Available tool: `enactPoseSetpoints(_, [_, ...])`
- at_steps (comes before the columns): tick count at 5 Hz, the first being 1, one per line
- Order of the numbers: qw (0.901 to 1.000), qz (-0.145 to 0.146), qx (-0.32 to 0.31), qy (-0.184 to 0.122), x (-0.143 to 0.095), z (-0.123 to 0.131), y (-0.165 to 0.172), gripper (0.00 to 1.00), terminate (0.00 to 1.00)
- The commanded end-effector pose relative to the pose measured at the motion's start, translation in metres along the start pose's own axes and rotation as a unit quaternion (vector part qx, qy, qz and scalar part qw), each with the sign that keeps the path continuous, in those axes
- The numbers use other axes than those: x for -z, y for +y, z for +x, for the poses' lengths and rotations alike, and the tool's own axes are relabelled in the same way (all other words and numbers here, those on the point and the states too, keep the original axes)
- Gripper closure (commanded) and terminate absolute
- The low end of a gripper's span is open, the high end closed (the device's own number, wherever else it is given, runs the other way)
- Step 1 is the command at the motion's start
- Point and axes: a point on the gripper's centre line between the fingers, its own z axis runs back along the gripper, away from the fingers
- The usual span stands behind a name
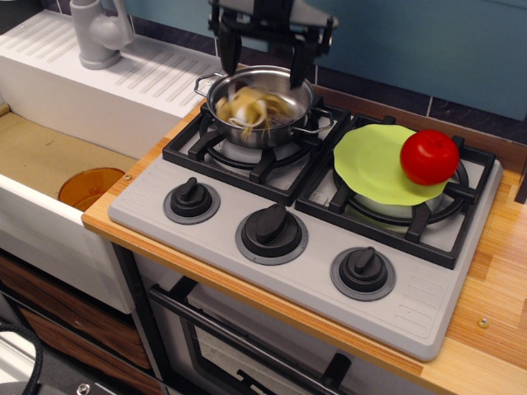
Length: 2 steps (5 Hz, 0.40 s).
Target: Put apple on plate and stuffedlion in pot or pan on stove
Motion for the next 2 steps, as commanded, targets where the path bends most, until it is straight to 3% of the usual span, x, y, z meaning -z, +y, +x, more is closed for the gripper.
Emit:
enactPoseSetpoints(1, [0.9986,-0.01,0.0,-0.052,-0.056,-0.004,-0.019,0.0,0.0])
enactPoseSetpoints(2, [0.9983,-0.008,0.003,-0.058,-0.063,-0.02,-0.028,0.0,0.0])
